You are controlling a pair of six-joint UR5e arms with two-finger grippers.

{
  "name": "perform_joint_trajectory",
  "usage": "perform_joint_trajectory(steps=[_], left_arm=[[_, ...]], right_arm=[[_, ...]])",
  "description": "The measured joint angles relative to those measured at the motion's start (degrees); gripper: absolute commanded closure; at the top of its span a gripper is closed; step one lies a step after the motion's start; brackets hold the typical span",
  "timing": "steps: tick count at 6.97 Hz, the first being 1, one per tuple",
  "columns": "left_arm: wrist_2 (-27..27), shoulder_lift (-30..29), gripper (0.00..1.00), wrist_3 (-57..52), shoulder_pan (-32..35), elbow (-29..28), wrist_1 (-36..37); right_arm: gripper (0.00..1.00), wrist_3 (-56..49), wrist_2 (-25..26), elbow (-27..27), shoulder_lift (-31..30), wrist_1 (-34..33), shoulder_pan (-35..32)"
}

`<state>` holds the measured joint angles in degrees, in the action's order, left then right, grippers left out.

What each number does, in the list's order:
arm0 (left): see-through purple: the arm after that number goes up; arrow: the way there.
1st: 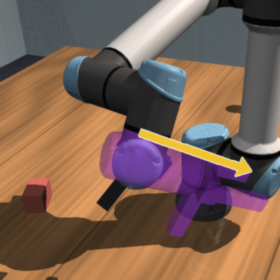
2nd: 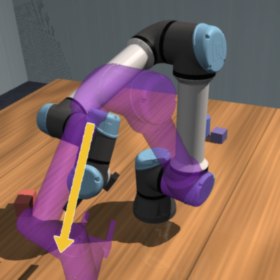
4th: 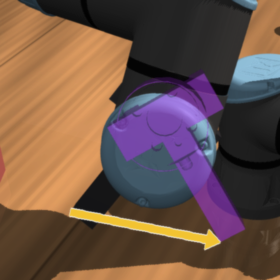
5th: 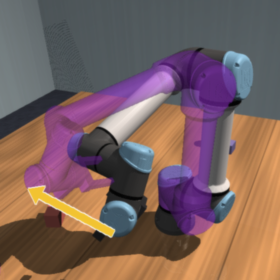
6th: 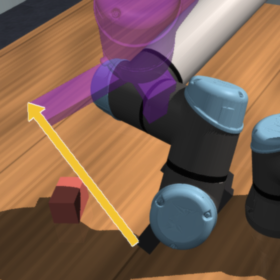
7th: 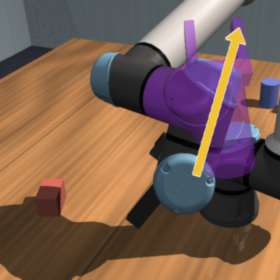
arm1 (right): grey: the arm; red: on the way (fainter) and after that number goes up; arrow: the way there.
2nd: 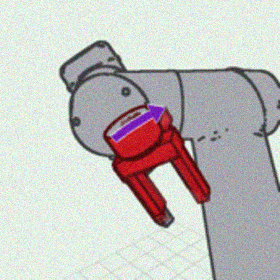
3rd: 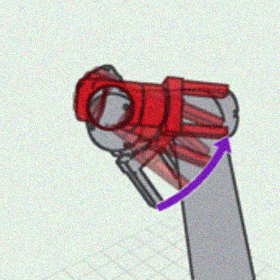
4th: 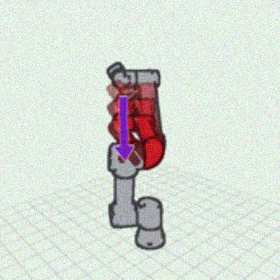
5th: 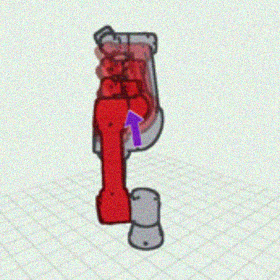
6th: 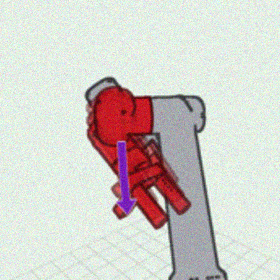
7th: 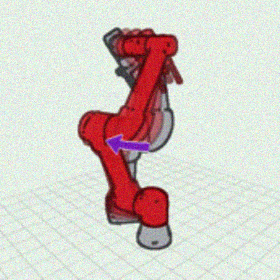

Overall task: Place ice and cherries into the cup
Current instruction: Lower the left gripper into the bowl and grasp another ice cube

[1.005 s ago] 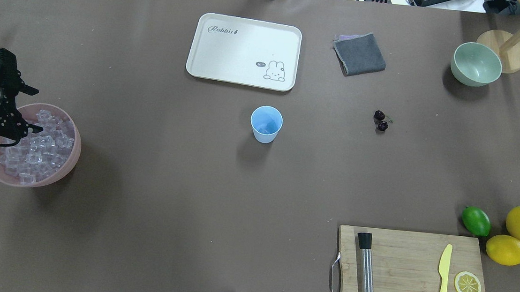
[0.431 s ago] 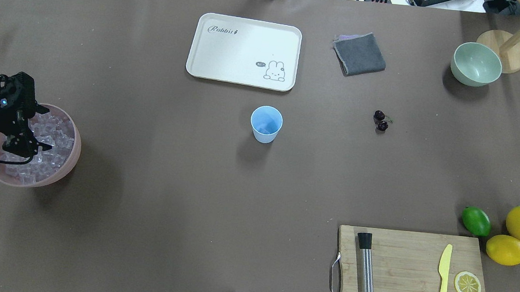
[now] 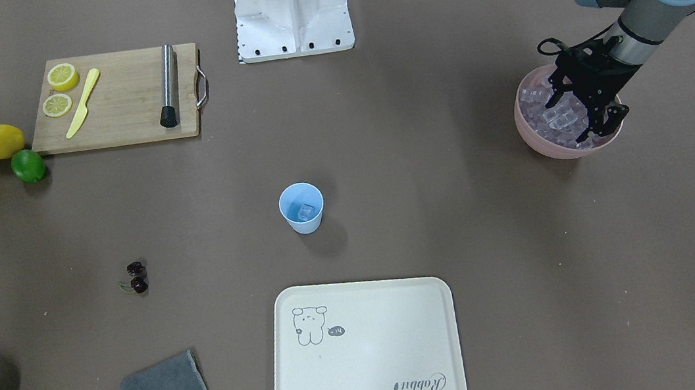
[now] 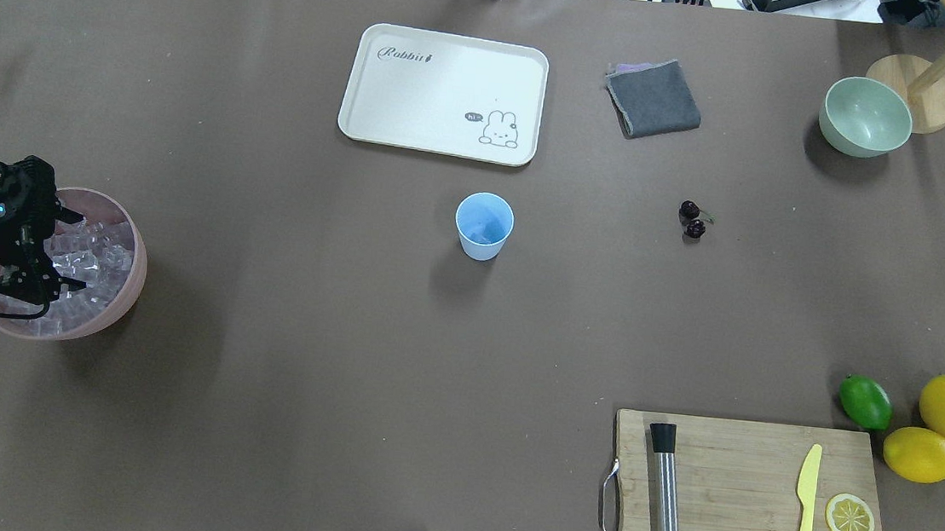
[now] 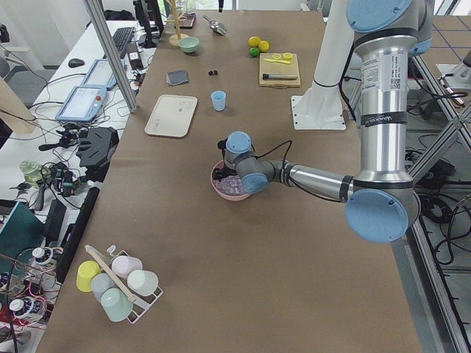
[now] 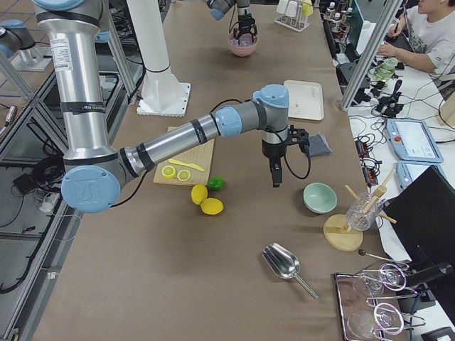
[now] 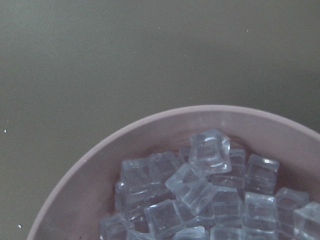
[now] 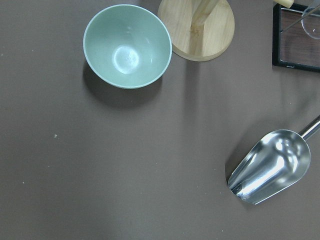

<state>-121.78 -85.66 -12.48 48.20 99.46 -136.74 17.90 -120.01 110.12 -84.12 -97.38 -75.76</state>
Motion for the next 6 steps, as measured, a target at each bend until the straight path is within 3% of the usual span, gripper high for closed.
perform_joint_trajectory(steps=[1, 2, 6], left_arm=[[-0.01, 0.38, 0.84, 0.03, 0.02, 0.09, -0.19], [0.04, 0.68, 1.00, 0.14, 0.04, 0.28, -0.21], [-0.77, 0.08, 1.00, 0.60, 0.83, 0.48, 0.28]], right_arm=[[0.00, 0.02, -0.02, 0.19, 0.00, 0.00, 0.00], [0.00, 0.03, -0.04, 0.29, 0.00, 0.00, 0.00], [0.00, 0.03, -0.15, 0.36, 0.07, 0.00, 0.00]])
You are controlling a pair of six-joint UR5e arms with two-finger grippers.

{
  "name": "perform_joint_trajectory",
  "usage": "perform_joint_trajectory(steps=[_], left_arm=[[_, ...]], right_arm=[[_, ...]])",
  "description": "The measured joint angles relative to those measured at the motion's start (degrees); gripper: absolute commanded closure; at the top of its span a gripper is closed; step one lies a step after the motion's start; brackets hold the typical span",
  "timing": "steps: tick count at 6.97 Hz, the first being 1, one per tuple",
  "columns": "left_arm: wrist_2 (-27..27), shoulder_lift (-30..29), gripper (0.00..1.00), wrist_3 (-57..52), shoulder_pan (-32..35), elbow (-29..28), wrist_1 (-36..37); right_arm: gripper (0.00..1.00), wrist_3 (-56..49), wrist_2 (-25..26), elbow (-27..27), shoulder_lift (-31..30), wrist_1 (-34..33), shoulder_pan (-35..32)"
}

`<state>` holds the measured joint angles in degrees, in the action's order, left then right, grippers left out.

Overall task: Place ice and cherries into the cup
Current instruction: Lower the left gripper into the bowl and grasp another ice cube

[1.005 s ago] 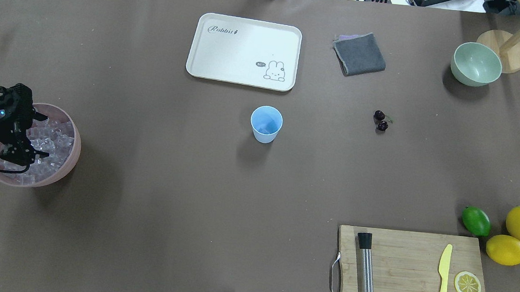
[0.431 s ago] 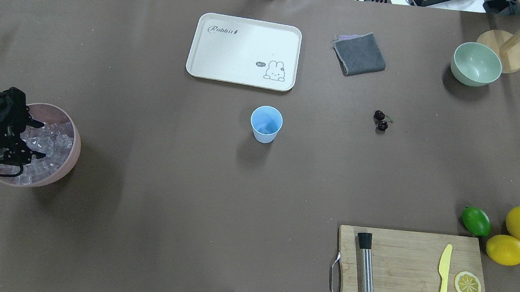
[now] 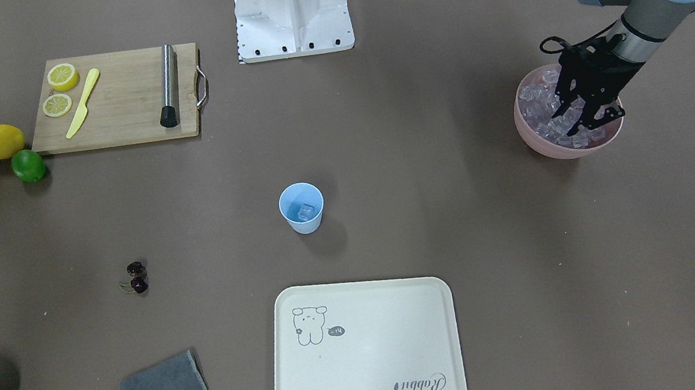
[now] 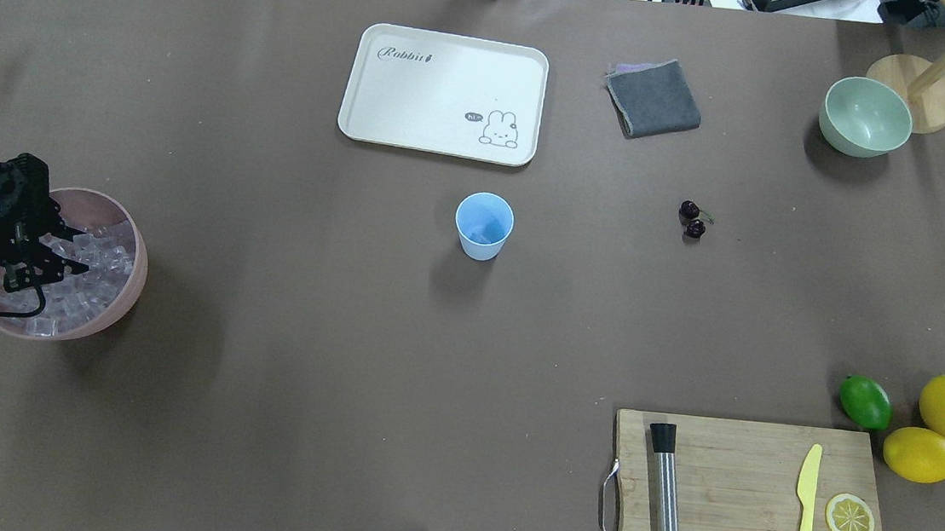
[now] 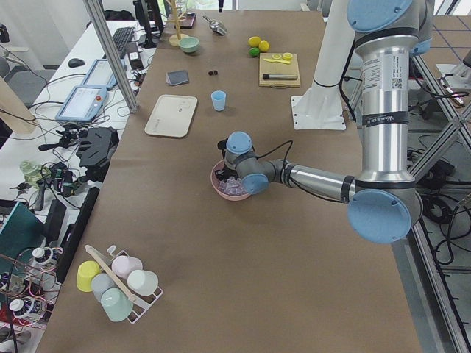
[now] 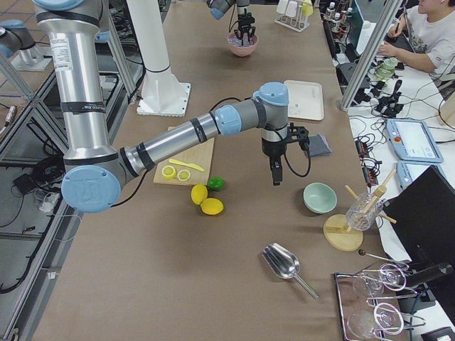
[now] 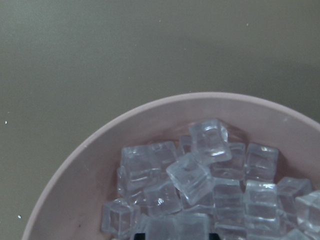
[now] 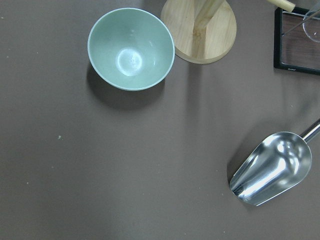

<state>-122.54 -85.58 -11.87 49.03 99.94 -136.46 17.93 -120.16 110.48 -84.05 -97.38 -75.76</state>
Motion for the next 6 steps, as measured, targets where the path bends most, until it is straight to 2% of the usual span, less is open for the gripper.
perform_joint_trajectory(steps=[4, 6], left_arm=[[-10.20, -1.34, 1.00, 0.06, 6.61, -0.03, 0.06], [-14.14, -4.35, 1.00, 1.54, 9.79, -0.16, 0.13]], right_arm=[[0.00, 0.00, -0.44, -0.14, 0.05, 0.02, 0.01], [0.00, 0.06, -0.85, -0.20, -0.06, -0.08, 0.08]])
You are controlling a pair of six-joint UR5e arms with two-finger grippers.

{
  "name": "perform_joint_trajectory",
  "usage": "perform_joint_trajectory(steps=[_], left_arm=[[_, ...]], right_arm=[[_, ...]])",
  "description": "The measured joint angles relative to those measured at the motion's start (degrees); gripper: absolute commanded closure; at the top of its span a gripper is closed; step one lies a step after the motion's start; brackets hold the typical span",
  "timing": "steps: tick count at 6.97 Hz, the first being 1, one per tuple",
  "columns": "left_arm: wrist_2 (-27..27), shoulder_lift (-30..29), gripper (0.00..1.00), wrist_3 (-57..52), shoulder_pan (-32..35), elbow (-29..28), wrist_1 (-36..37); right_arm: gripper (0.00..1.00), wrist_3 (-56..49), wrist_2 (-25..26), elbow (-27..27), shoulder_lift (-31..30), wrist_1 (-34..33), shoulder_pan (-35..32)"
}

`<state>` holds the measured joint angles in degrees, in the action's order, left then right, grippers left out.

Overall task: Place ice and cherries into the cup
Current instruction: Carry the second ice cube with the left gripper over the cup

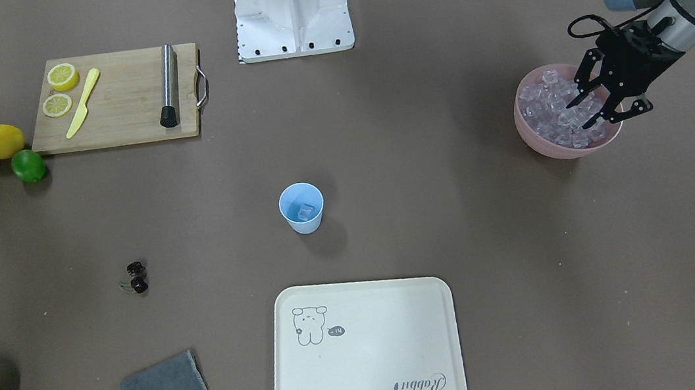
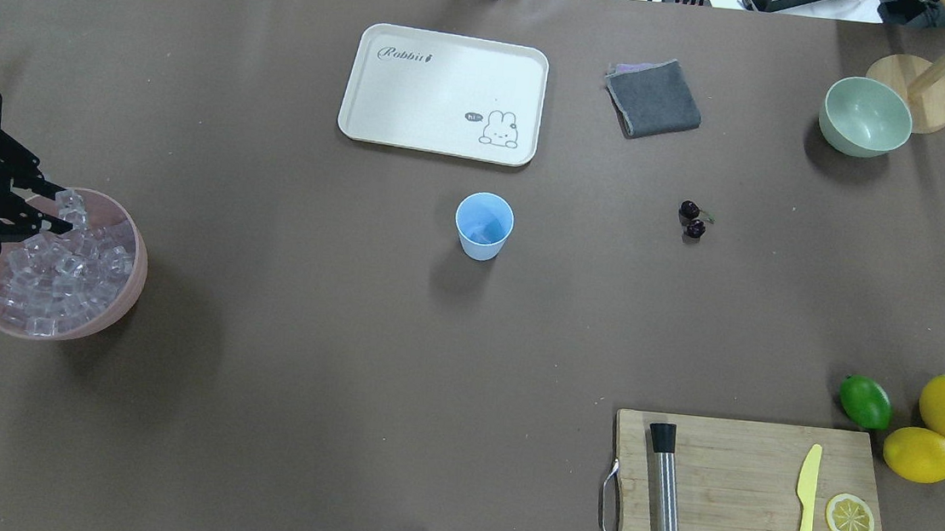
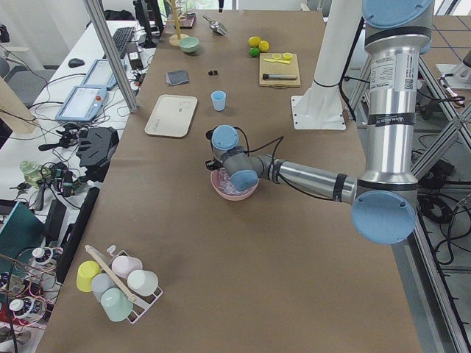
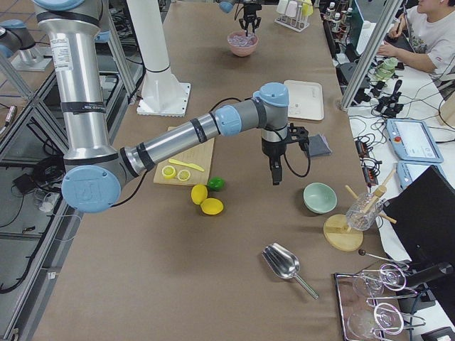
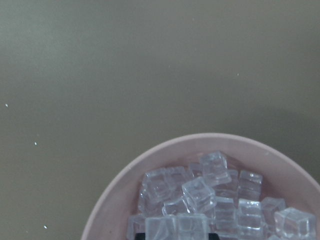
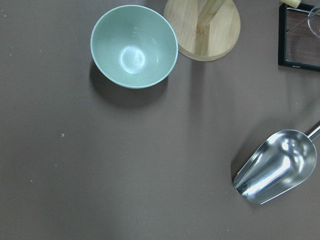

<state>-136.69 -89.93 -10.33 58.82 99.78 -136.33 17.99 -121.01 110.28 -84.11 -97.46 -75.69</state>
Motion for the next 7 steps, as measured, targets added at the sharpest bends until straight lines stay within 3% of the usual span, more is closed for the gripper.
perform_joint_trajectory(steps=[4, 7], left_arm=[[0.53, -16.26, 1.00, 19.00, -1.99, -3.09, -0.02], [12.98, -26.79, 1.00, 28.92, -11.97, -4.22, 3.27]], right_arm=[[0.00, 0.03, -2.44, -0.30, -0.57, -0.36, 0.04], [0.00, -0.03, -3.28, -1.07, -0.62, -0.36, 0.17]])
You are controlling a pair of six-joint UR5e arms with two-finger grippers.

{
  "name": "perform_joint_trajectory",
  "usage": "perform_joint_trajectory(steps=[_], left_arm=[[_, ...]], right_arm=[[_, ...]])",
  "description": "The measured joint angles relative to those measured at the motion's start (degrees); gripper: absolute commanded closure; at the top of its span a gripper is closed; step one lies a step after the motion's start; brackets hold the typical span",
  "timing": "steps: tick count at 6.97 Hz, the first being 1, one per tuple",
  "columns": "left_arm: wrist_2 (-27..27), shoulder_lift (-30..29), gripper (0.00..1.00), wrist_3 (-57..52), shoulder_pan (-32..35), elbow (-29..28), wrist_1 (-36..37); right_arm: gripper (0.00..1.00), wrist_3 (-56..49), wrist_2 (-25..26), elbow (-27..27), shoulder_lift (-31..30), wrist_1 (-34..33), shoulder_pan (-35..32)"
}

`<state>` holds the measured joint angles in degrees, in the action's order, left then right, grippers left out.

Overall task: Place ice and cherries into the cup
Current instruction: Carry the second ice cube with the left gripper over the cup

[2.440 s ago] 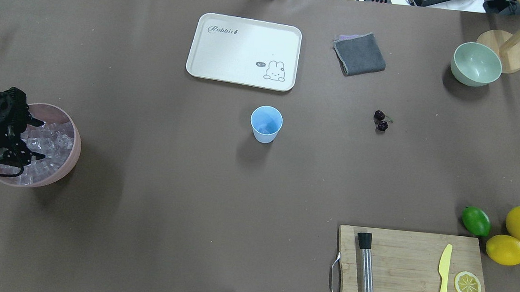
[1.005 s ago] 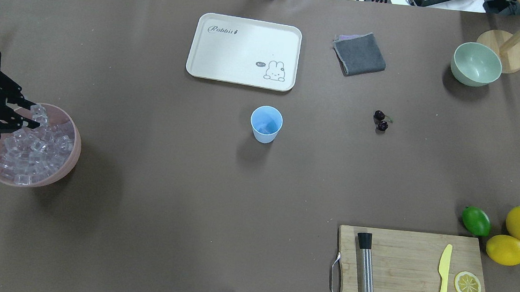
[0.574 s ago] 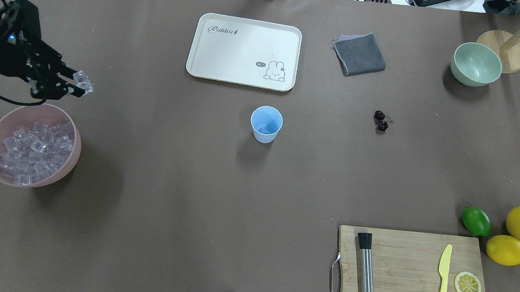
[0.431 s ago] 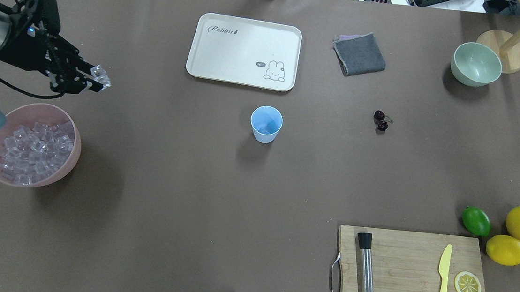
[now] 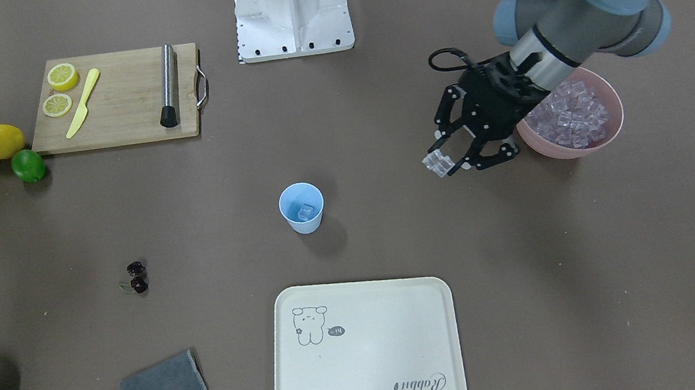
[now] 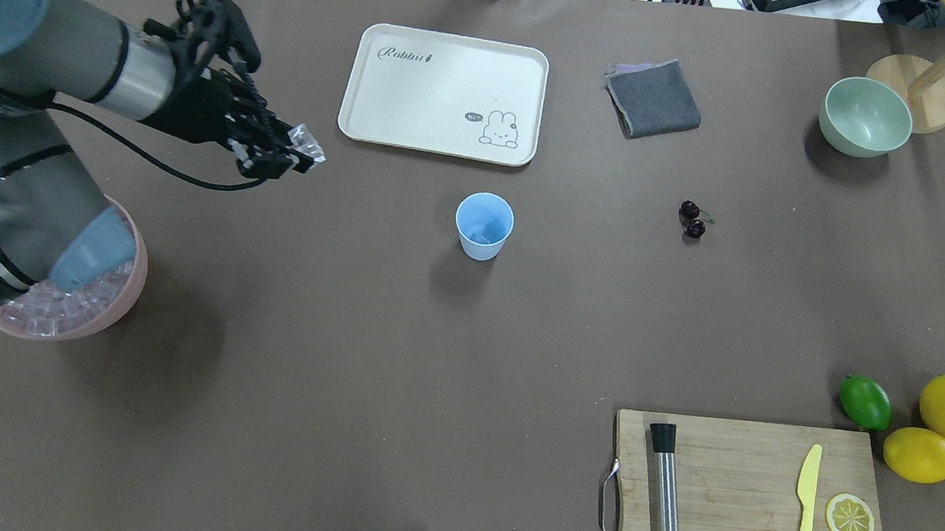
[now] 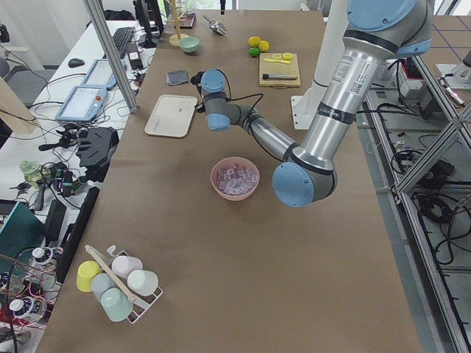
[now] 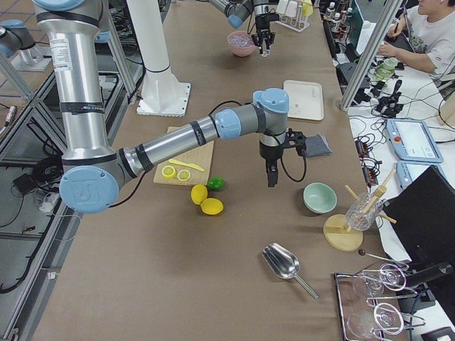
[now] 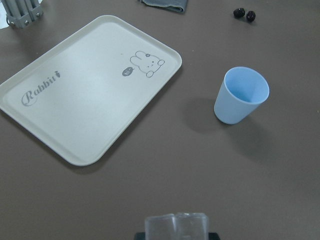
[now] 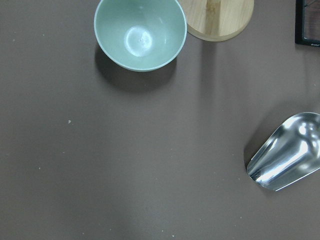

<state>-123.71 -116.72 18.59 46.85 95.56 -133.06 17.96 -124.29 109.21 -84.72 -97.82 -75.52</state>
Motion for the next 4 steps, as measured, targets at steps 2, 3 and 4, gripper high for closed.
perform_joint_trajectory(steps=[2, 3, 4], left_arm=[[8.07, -5.02, 1.00, 3.33, -6.07, -0.16, 2.83], [11.27, -6.77, 1.00, 4.52, -8.62, -0.62, 3.18], [14.85, -8.66, 1.00, 5.16, -11.09, -1.82, 3.34]], right_arm=[[0.00, -0.03, -1.13, -0.38, 0.03, 0.06, 0.02], [0.00, -0.03, -1.48, -0.44, -0.02, 0.03, 0.02], [0.00, -0.03, -1.67, -0.47, -0.14, 0.01, 0.02]])
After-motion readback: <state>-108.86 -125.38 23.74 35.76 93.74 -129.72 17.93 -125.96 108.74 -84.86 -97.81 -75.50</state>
